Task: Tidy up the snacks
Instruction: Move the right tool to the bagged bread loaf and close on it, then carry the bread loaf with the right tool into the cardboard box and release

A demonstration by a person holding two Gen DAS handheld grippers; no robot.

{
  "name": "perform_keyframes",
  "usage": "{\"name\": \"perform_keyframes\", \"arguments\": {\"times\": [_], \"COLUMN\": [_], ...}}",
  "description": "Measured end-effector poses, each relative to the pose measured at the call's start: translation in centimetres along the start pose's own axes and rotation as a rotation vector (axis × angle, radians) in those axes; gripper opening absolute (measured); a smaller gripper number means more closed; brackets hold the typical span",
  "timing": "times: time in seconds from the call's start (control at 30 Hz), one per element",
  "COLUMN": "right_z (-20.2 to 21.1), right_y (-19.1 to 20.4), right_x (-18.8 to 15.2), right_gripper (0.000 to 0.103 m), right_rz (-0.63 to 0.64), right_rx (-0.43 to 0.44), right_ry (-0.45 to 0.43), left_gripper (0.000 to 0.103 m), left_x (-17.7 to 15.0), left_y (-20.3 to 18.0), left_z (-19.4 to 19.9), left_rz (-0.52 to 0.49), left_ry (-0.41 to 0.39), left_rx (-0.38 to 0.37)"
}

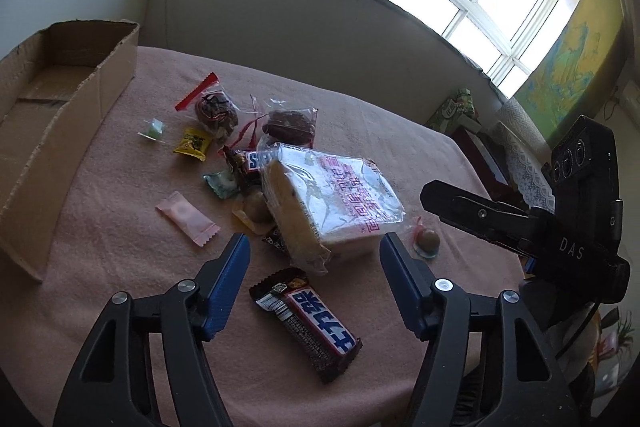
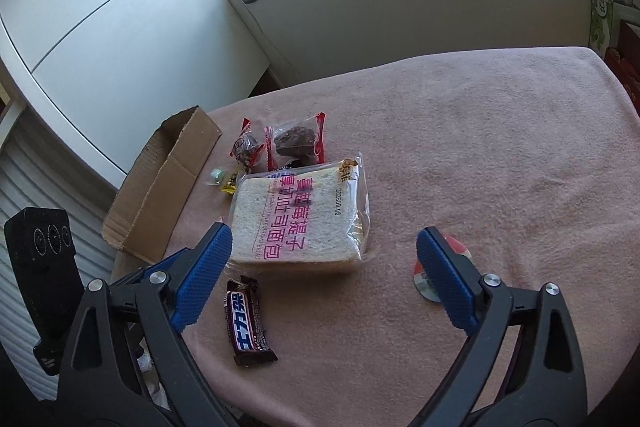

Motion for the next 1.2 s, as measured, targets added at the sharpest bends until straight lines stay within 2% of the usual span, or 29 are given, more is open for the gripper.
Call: {"name": "perform_keyframes", "arguments": {"times": [0.13, 0.23, 0.37, 0.47, 0.57, 0.7, 1.2], "right_z": [-1.6, -2.8, -3.8, -4.2, -4.8, -5.8, -5.5], "right_y": [-0.2, -0.1, -0.5, -1.1, -1.7, -2.8, -2.2], "right_x": [0.9, 1.3, 1.8, 2.2, 2.4, 2.6, 2.2], "right_gripper": [0.081, 0.073, 0.071, 0.069, 0.067, 0.055, 0.054], "right_rz": [-0.005, -0.003, -0.015, -0.03, -0.049, -0.085, -0.072], "right_rx": [0.032, 0.046, 0.047, 0.063, 0.079, 0.102, 0.088], "right_ry": [0.041, 0.07, 0.089, 0.099, 0.114, 0.139, 0.138], "left_gripper": [0.059, 0.05, 0.049, 0.042, 0.042, 0.042, 0.041], "left_x": [0.6, 0.8, 1.0, 1.3, 1.6, 2.0, 1.8], "left_y": [-0.1, 0.0, 0.1, 0.0, -0.2, -0.5, -1.1], "left_z": [-0.8, -1.1, -1.4, -1.7, -2.1, -2.8, -2.7], "left_rz": [-0.002, 0.001, -0.001, -0.004, -0.012, -0.018, -0.03], "left_ry": [0.01, 0.02, 0.024, 0.032, 0.037, 0.044, 0.024], "left_rx": [-0.008, -0.016, -0.015, -0.021, -0.025, -0.017, -0.009]}}
Point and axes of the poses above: each gripper's, at about its wrist camera, not at the fingertips, and z roughly against the way its jaws point, y to its left, x to its top, the point moved 1 cm from there along -z, roughly the way its jaws point, and after that the axes turned 11 degrees about y, right-handed, at the moved point
